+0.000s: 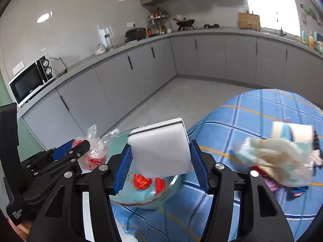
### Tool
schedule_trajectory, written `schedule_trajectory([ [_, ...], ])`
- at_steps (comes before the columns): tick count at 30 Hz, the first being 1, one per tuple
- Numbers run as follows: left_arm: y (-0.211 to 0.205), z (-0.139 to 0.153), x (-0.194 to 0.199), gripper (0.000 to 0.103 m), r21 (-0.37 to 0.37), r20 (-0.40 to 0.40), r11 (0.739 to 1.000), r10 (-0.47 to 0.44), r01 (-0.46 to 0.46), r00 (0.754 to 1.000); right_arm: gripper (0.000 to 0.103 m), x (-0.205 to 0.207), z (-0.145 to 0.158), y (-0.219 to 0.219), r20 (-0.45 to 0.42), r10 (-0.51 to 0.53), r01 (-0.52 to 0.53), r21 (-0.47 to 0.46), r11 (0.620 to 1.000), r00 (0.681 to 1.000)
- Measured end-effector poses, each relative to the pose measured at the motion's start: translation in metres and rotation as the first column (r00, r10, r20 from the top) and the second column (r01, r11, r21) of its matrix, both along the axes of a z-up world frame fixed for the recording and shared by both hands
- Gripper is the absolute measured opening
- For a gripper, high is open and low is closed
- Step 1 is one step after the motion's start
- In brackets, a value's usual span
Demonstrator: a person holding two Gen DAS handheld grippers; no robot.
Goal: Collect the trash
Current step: 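Carry the sponge and clear bag over the teal bucket and open both tools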
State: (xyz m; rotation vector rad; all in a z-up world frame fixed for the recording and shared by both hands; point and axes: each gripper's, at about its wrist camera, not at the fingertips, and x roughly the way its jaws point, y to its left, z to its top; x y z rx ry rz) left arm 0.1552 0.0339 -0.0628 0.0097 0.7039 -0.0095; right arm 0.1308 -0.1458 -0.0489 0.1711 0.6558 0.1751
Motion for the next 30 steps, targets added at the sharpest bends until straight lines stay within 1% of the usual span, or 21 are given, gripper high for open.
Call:
schedule_trajectory([
  [4,0.006,-0.014,0.010,0.030,0.003,-0.034,1.000,0.014,-0.014,0.999,0.058,0.014,-0.012,0.015,-0.024,0.025,-0.025,-0.023,0.999,0.999],
  [10,0.009,-0.031,0.023,0.030,0.010,-0.079,1.000,0.021,-0.020,0.997,0.059,0.034,-0.033,0.029,-0.077,0.043,-0.043,-0.008,0.999,0.996],
  [14,0.012,-0.040,0.029,0.031,0.021,-0.100,1.000,0.022,-0.020,0.995,0.065,0.043,-0.043,0.030,-0.108,0.059,-0.057,0.019,0.998,0.992],
  [15,0.013,-0.042,0.031,0.032,0.025,-0.103,0.999,0.024,-0.021,0.994,0.068,0.044,-0.044,0.030,-0.110,0.058,-0.055,0.026,0.998,0.992],
  [17,0.014,-0.044,0.032,0.033,0.029,-0.108,0.999,0.030,-0.027,0.994,0.069,0.044,-0.044,0.029,-0.108,0.057,-0.055,0.028,0.998,0.992],
  [19,0.015,-0.045,0.031,0.038,0.033,-0.108,0.999,0.035,-0.031,0.994,0.071,0.044,-0.042,0.031,-0.103,0.063,-0.060,0.030,0.998,0.993],
  [21,0.015,-0.044,0.032,0.047,0.037,-0.104,0.999,0.039,-0.035,0.994,0.072,0.043,-0.039,0.028,-0.094,0.059,-0.056,0.038,0.998,0.994],
  [23,0.014,-0.041,0.029,0.054,0.045,-0.091,0.998,0.050,-0.046,0.995,0.072,0.039,-0.036,0.023,-0.084,0.051,-0.047,0.050,0.998,0.995],
  [25,0.014,-0.037,0.026,0.061,0.056,-0.074,0.997,0.062,-0.058,0.995,0.072,0.035,-0.032,0.018,-0.071,0.038,-0.034,0.055,0.998,0.997],
  [27,0.012,-0.032,0.021,0.072,0.079,-0.048,0.994,0.077,-0.074,0.996,0.072,0.030,-0.027,0.014,-0.052,0.020,-0.018,0.048,0.999,0.998],
  [28,0.011,-0.029,0.019,0.074,0.087,-0.036,0.993,0.082,-0.078,0.996,0.073,0.028,-0.024,0.012,-0.043,0.010,-0.009,0.041,0.999,0.999],
  [30,0.008,-0.023,0.013,0.080,0.090,-0.012,0.993,0.079,-0.077,0.997,0.077,0.023,-0.018,0.008,-0.020,-0.015,0.016,0.026,1.000,1.000],
])
